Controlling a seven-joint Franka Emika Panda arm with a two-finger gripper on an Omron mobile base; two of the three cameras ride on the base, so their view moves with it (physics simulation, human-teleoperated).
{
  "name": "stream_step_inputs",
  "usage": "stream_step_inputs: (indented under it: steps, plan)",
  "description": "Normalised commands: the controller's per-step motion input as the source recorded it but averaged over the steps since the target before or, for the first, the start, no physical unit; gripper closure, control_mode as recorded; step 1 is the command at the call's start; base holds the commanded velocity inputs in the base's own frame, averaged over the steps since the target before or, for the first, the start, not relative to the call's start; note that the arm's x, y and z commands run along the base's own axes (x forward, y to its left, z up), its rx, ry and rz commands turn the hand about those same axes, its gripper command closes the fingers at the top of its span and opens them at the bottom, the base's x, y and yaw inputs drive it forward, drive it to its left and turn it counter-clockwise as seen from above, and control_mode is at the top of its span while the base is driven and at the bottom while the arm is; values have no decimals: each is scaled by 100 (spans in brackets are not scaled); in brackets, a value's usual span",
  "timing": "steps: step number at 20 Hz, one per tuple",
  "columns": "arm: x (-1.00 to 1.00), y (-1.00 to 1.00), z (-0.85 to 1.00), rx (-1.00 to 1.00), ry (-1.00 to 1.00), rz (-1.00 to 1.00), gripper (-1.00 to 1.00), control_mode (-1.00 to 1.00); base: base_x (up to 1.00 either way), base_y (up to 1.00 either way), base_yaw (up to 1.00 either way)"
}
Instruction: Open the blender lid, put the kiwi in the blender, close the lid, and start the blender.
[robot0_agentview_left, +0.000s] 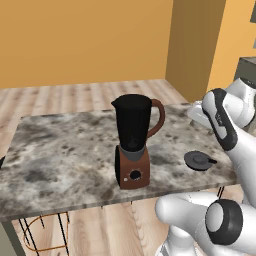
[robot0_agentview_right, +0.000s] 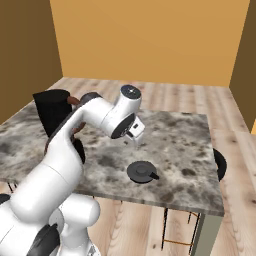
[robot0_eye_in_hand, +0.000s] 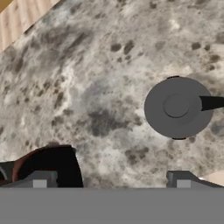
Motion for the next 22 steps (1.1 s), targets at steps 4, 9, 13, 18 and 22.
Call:
stream_step_inputs:
  steps: [4, 9, 13, 18, 22]
  plan:
    - [22, -56, -94, 0, 9, 0, -100, -100, 0, 0, 0]
    - [23, -44, -74, 0, 11, 0, -100, -100, 0, 0, 0]
    - [26, -23, -43, 0, 13, 0, -100, -100, 0, 0, 0]
    - [33, -2, -29, 0, 11, 0, -100, -100, 0, 0, 0]
    - [32, -2, -41, 0, 11, 0, -100, -100, 0, 0, 0]
